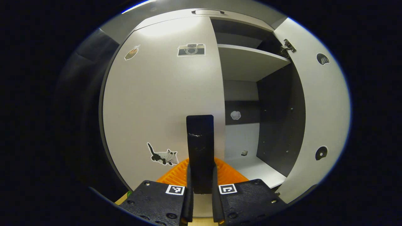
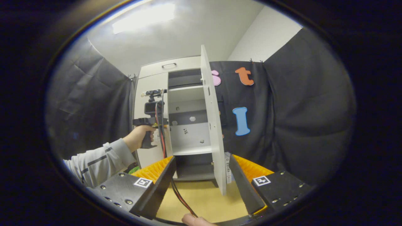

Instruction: Open the right door of the double-door shoe cabinet with the right hand, and open the left door with the left hand.

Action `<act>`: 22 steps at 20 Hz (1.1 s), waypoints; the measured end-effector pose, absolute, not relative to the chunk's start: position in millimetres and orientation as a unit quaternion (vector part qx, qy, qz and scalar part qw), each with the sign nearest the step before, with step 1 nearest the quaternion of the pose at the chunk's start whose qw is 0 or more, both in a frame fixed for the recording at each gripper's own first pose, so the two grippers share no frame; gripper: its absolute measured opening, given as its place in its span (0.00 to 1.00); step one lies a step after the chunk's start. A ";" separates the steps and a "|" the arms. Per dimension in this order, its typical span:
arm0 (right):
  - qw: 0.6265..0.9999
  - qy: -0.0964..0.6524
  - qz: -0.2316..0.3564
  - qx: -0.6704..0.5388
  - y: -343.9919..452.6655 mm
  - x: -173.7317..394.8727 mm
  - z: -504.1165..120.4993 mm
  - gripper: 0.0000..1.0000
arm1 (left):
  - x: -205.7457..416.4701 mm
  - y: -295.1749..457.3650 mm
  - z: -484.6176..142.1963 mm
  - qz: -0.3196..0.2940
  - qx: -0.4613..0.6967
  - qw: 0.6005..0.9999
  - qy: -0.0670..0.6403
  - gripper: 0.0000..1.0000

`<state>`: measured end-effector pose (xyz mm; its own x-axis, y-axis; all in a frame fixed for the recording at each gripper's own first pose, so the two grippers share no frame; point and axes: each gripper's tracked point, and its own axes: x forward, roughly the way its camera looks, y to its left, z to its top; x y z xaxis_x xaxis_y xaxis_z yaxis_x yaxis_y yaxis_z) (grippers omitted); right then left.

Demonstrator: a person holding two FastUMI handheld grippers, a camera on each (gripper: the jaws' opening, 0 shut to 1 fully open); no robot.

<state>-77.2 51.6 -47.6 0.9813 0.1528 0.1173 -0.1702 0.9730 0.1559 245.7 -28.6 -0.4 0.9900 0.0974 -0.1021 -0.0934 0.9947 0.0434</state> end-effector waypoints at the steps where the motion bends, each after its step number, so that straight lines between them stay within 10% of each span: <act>1: 0.992 -0.053 0.079 0.083 50.4 -77.2 -46.8 1.00 | 241.4 -28.4 -1.4 0.047 0.017 0.997 0.056 0.25; 22: 0.996 -0.043 0.048 0.063 61.3 -70.3 -49.4 1.00 | 138.1 -1.5 11.7 -0.026 0.026 0.998 0.049 0.25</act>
<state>-70.3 61.3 -49.4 0.9916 0.0910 0.0922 -0.1019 0.9873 0.1220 138.1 -1.5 11.7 0.9937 -0.0501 -0.1001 0.0553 0.9972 0.0500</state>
